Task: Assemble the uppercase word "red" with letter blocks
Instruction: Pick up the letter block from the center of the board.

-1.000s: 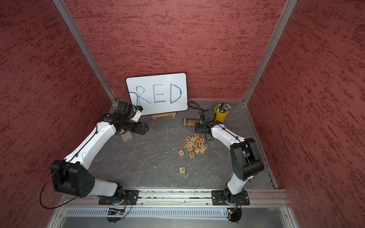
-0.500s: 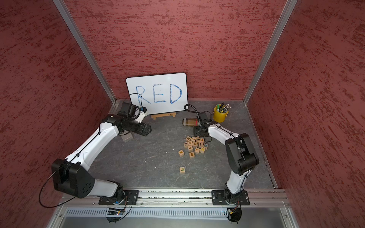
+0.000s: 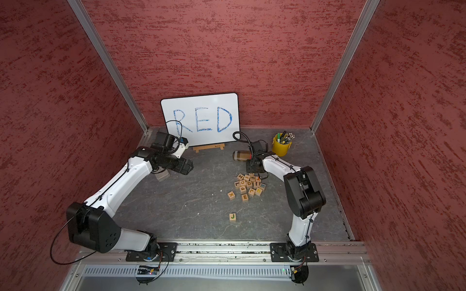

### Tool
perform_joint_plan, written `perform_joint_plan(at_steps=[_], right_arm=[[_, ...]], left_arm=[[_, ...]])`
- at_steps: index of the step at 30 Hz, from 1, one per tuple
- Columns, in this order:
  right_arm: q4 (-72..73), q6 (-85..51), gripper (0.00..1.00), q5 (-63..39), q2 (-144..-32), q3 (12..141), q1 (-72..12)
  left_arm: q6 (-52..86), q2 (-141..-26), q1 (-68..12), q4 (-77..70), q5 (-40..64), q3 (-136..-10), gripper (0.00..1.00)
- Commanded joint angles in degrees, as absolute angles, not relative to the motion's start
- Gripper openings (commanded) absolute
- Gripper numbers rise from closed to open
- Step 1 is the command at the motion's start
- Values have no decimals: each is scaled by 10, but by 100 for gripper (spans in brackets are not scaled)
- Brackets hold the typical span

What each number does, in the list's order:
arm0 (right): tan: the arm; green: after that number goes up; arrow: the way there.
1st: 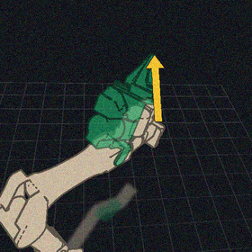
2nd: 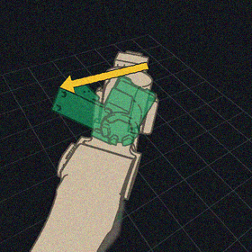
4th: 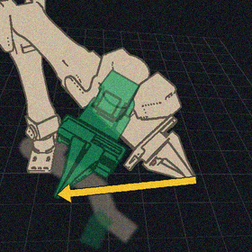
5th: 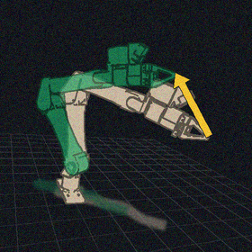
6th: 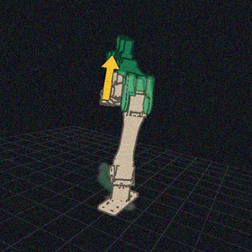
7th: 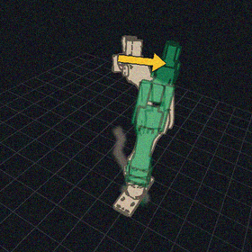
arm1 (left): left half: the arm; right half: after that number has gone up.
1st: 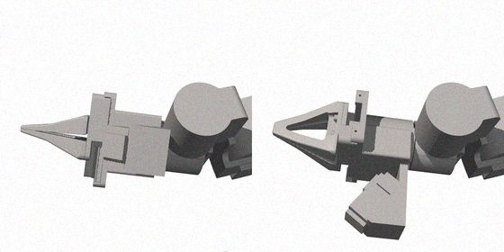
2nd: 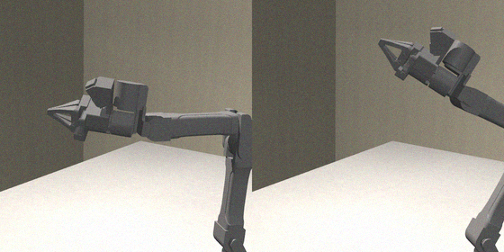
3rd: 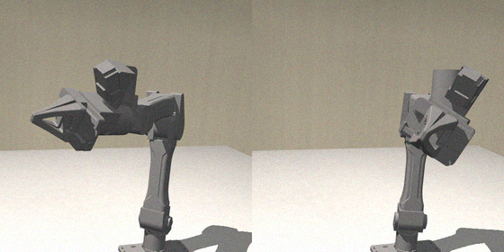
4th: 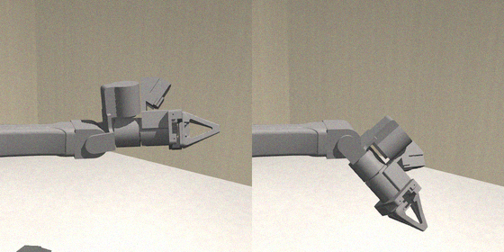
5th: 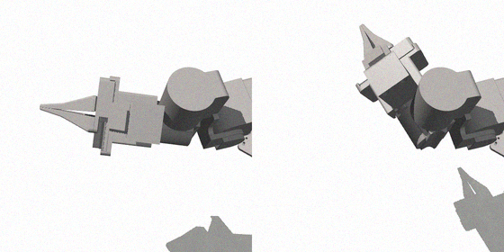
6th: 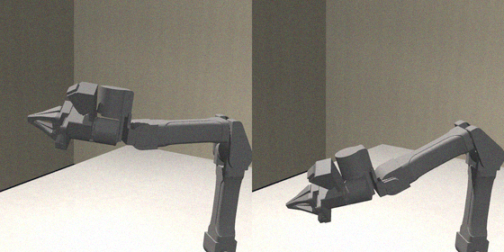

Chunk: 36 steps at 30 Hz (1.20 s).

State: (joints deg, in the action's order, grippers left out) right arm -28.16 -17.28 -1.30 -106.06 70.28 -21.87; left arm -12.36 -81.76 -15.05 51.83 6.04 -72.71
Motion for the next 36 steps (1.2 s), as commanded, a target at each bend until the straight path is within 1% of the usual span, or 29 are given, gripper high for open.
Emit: perform_joint_plan(at_steps=[1, 4, 8, 16, 20, 26, 34, 36], right_arm=[[-303, -173, 50, -13, -1070, 713, -224], [-308, -172, 52, -6, -1070, 712, -225], [-310, -171, 53, -5, -1070, 711, -226], [-319, -171, 48, 3, -1077, 714, -229], [-320, -170, 48, 3, -1082, 715, -230], [-322, -171, 43, 7, -1089, 719, -232], [-324, -169, 40, 5, -1098, 725, -234], [-325, -170, 36, 8, -1100, 728, -234]], left_arm=[[-131, -819, -156, 520, 59, -737, 100], [-134, -819, -158, 520, 55, -734, 99], [-135, -819, -159, 518, 53, -728, 100], [-141, -814, -162, 520, 50, -726, 100], [-142, -814, -164, 521, 51, -725, 100], [-146, -814, -168, 523, 49, -727, 100], [-150, -813, -171, 526, 48, -727, 100], [-151, -810, -171, 525, 44, -727, 100]])
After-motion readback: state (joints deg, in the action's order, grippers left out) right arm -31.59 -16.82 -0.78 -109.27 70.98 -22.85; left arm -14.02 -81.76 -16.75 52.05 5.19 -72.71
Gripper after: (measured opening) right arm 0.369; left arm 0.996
